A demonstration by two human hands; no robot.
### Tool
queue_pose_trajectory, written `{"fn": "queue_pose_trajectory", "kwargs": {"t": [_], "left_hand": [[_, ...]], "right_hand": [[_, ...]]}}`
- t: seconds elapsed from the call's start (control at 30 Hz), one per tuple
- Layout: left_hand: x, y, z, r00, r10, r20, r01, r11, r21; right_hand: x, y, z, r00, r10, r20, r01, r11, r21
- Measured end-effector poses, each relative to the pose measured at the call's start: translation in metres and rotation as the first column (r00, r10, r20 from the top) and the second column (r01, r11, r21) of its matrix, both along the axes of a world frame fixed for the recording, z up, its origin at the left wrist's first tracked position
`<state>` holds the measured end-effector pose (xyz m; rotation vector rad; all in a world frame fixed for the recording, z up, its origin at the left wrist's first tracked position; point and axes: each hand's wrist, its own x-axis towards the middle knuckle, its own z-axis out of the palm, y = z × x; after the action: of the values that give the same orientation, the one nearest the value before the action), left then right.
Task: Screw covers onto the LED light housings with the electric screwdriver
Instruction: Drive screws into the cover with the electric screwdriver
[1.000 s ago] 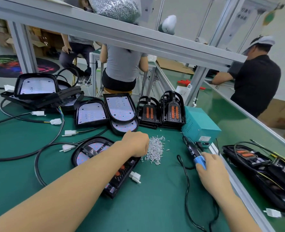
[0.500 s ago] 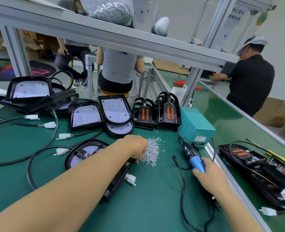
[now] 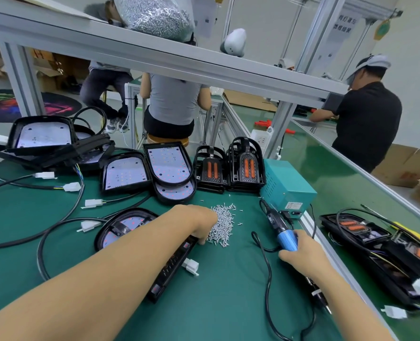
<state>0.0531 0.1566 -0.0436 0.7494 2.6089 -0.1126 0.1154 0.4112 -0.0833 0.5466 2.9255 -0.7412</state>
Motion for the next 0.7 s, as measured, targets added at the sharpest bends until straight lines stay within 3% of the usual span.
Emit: {"fn": "queue_pose_trajectory", "kwargs": {"t": [0.1, 0.23, 0.43, 0.57, 0.7], "left_hand": [[-0.001, -0.003, -0.001, 1.000, 0.010, 0.015, -0.011, 0.999, 0.048], [-0.005, -0.008, -0.006, 0.999, 0.049, -0.021, -0.045, 0.984, 0.175], [-0.008, -0.015, -0.011, 0.988, 0.149, 0.037, -0.151, 0.900, 0.408], [-0.007, -0.024, -0.005, 0.929, 0.290, 0.229, -0.368, 0.666, 0.649], [0.004, -0.044, 0.008, 0.854, 0.358, 0.378, -0.482, 0.269, 0.834]], "right_hand": [[-0.002, 0.001, 0.009, 0.998, -0.046, -0.048, 0.032, 0.966, -0.256], [-0.002, -0.005, 0.033, 0.983, -0.165, -0.074, 0.090, 0.798, -0.595], [0.002, -0.033, 0.065, 0.990, -0.120, -0.079, 0.011, 0.615, -0.788], [0.001, -0.048, 0.075, 0.983, -0.076, -0.170, -0.117, 0.455, -0.883], [0.001, -0.065, 0.083, 0.962, -0.085, -0.261, -0.211, 0.378, -0.902]]}}
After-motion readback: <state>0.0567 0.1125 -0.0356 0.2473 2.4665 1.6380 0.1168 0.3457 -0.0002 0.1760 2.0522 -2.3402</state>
